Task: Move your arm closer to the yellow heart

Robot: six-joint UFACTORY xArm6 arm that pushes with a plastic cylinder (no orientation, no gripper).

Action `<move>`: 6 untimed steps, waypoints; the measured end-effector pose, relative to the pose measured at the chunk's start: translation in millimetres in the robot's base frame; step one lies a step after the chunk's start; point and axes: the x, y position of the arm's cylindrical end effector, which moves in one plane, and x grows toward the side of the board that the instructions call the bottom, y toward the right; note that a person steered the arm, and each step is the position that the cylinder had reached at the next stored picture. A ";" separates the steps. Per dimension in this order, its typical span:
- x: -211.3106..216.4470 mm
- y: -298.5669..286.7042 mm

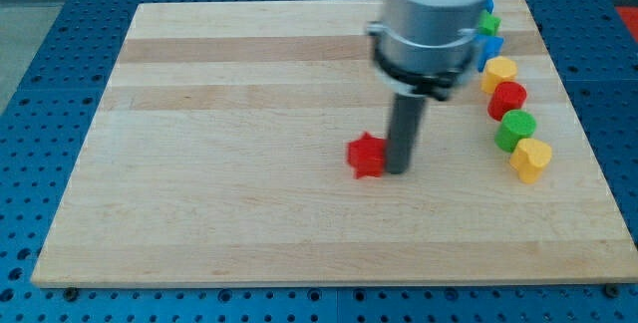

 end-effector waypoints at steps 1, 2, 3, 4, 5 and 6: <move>3.6 -22.1; 29.0 0.2; 48.4 43.6; 57.4 115.2; 57.4 188.6; 50.6 234.9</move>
